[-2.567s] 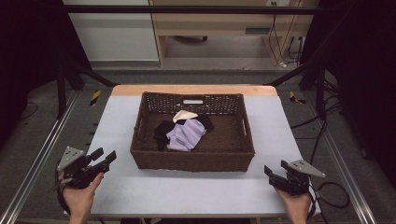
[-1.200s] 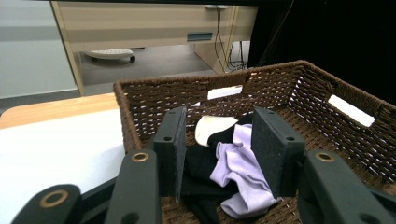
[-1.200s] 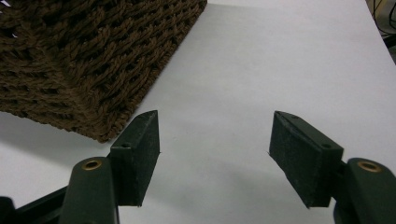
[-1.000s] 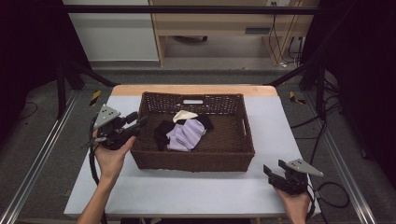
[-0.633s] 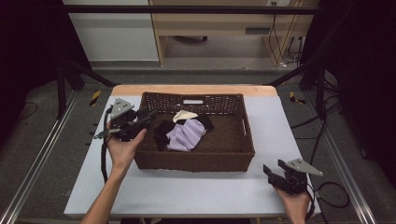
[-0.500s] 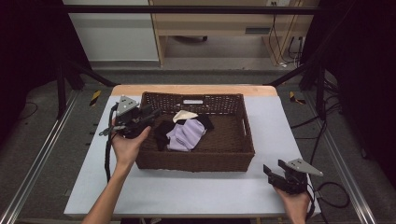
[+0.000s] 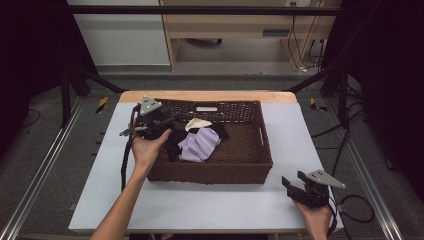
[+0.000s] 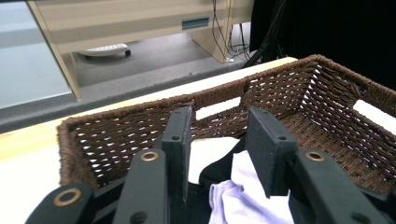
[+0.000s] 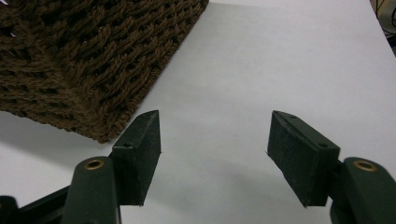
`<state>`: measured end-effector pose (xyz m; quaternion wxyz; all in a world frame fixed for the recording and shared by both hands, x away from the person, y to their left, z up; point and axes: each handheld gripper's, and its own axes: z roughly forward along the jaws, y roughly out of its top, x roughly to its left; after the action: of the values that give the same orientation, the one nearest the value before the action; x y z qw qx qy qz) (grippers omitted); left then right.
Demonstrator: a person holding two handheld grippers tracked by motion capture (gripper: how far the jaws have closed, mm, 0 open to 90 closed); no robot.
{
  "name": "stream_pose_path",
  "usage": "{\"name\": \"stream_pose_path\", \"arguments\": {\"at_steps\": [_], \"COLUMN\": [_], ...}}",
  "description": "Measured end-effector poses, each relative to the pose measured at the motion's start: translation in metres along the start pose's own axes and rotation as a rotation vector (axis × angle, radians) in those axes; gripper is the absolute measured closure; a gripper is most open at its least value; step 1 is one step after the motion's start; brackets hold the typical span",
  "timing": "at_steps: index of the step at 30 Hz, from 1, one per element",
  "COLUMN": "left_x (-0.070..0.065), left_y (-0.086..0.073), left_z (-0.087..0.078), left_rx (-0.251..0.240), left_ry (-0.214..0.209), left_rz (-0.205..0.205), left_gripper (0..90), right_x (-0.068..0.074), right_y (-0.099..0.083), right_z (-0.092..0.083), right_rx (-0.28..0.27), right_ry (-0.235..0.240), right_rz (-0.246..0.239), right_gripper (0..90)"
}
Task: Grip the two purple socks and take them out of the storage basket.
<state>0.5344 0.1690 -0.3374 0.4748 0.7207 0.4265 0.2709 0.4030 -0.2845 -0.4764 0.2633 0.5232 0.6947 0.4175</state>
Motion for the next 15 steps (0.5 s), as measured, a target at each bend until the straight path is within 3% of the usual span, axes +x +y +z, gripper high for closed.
{"name": "stream_pose_path", "arguments": {"at_steps": [7,15], "left_x": [0.0,-0.008], "left_y": [-0.003,-0.012], "left_z": [0.021,0.04], "left_rx": [0.018,0.074], "left_ry": [0.011,-0.003], "left_rz": [0.0,0.022], "left_gripper": [56.6,53.8], "right_x": [0.0,0.0], "right_y": [0.0,0.0], "right_z": [0.0,0.0], "right_rx": [0.001,0.001], "right_ry": [-0.001,0.0], "right_rz": [-0.001,-0.001], "right_gripper": [34.8,34.9]}}
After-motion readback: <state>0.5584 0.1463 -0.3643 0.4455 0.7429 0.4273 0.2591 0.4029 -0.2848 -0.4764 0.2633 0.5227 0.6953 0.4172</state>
